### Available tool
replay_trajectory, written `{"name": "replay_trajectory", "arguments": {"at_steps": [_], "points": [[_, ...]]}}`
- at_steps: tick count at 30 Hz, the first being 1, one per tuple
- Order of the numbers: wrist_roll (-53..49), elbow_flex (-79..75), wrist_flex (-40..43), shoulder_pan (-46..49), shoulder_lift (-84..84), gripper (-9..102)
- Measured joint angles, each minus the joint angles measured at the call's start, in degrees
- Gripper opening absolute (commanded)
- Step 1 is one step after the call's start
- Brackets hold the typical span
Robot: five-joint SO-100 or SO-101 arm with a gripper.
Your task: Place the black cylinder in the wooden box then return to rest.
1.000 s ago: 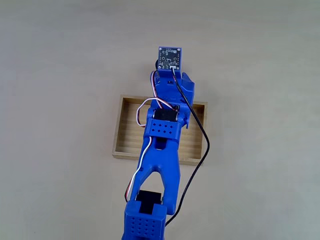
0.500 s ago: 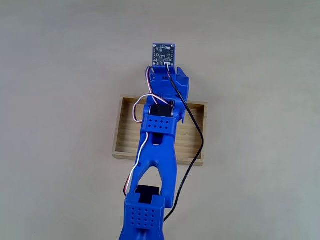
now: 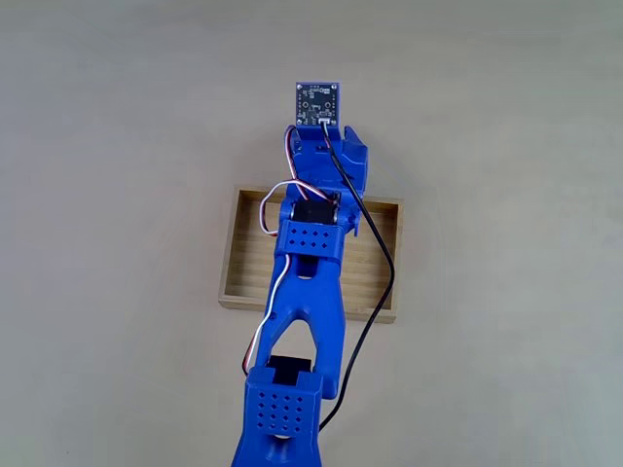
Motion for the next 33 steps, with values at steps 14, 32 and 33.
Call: {"name": "replay_trajectory", "arguments": {"at_steps": [14, 32, 33], "points": [[-0.2, -2.0, 0.0, 0.0, 1.6, 18], [-2.3, 3.1, 0.0, 0.0, -3.3, 18], [-2.6, 3.9, 0.0, 0.0, -4.4, 18]]}}
